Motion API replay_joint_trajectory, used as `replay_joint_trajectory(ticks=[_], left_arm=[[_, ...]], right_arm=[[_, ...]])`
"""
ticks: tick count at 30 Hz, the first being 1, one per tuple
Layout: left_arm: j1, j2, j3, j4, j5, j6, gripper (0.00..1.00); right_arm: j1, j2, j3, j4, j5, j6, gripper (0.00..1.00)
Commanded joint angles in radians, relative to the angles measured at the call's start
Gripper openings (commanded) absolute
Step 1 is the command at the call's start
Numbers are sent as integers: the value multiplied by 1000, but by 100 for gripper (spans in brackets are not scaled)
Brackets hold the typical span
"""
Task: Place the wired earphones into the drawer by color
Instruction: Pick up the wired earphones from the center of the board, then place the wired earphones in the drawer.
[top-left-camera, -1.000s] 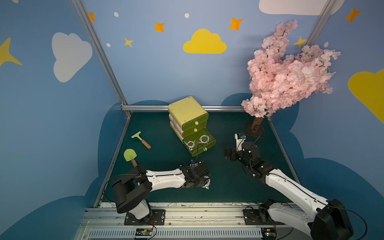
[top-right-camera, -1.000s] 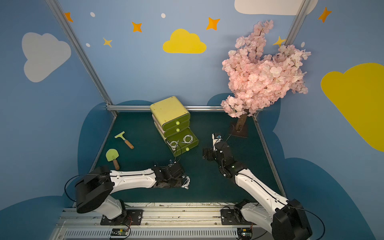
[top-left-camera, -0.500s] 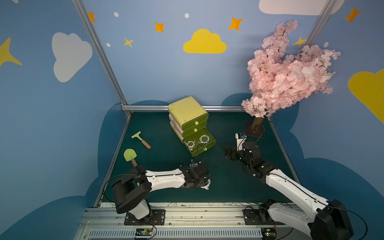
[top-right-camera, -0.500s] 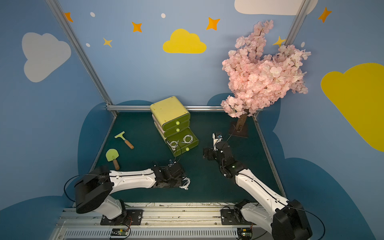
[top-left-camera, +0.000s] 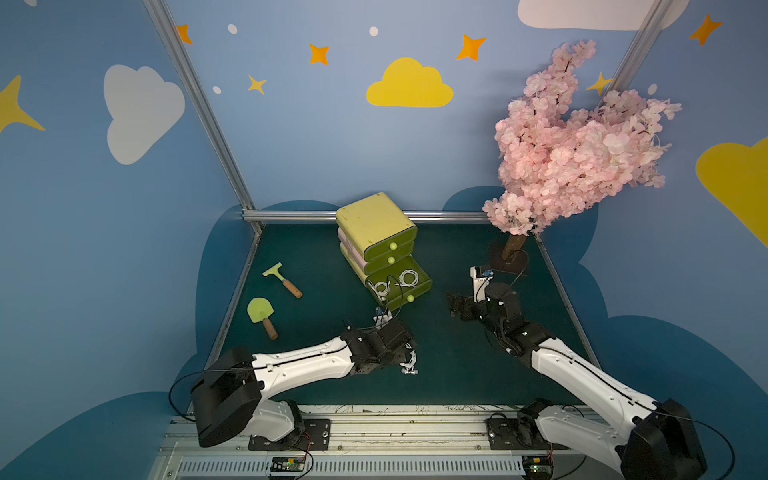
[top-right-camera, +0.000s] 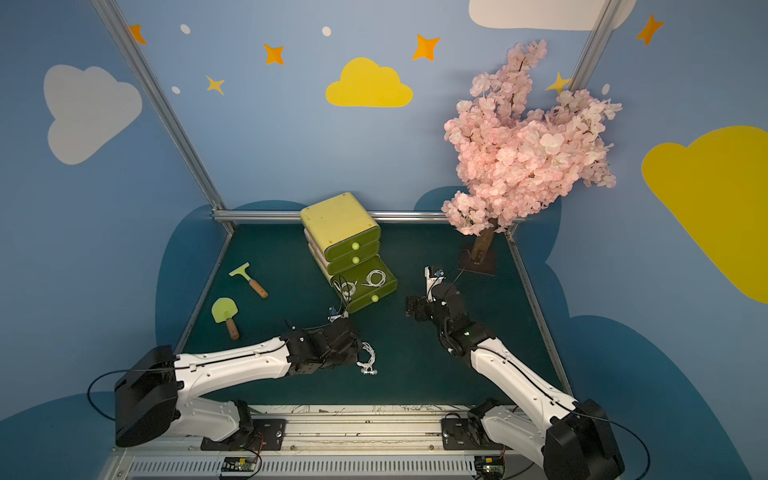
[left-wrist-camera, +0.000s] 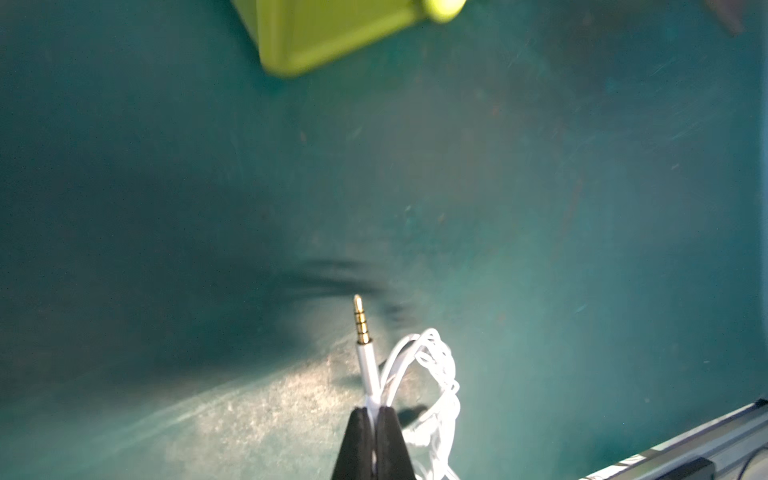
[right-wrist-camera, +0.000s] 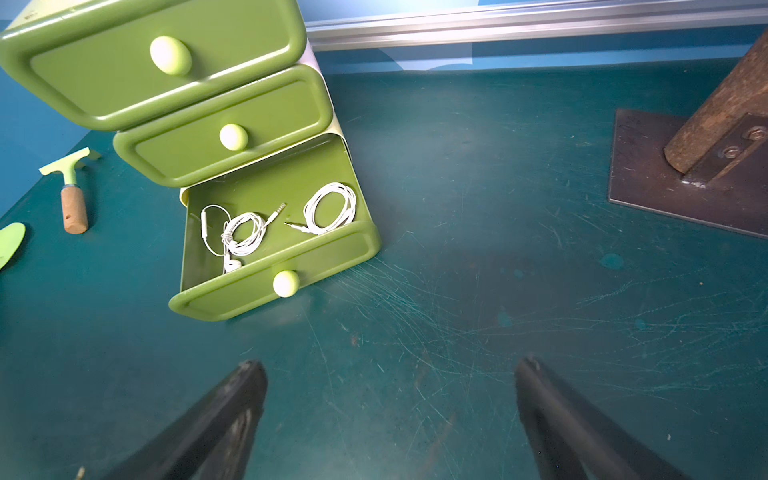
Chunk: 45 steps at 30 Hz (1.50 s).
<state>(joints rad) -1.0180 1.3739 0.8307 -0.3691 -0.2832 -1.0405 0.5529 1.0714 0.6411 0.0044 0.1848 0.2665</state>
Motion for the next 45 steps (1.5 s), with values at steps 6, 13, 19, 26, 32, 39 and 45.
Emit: replay_joint_trajectory(ticks=[6, 13, 19, 26, 32, 39, 45], left_arm=[[57, -102, 68, -12, -104, 123, 3], [107, -144, 119, 23, -147, 223, 3], [161, -153, 136, 127, -179, 329, 3], [234, -98, 173, 221, -209, 439, 3], [261, -58, 119, 385, -279, 430, 3], [287, 36, 82, 567, -317, 399, 3], [291, 127, 56, 683, -352, 360, 3]], right_arm=[[-4, -8, -12, 29, -9, 6, 99], [-4, -9, -14, 30, -12, 6, 98], [-4, -7, -15, 32, -19, 5, 98], [-4, -6, -18, 36, -18, 5, 98], [-5, -13, -20, 35, -20, 5, 98], [-5, -21, -26, 38, -22, 5, 98], [-5, -21, -27, 38, -27, 6, 98]])
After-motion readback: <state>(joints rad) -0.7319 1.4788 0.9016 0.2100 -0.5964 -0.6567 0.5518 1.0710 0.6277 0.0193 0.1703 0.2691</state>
